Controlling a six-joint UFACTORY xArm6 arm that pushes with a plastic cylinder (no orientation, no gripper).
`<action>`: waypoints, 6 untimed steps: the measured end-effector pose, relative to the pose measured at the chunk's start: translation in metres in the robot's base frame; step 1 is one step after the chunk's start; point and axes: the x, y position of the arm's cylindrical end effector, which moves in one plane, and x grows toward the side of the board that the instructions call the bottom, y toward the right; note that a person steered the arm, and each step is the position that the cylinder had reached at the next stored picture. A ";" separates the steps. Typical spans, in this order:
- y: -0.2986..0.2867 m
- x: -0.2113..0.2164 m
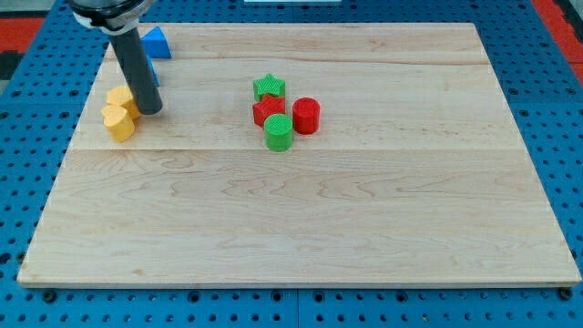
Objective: Locate the yellow heart at the bottom of the yellow hexagon
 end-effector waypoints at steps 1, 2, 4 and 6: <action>-0.009 0.035; -0.007 0.091; -0.103 0.071; -0.065 0.045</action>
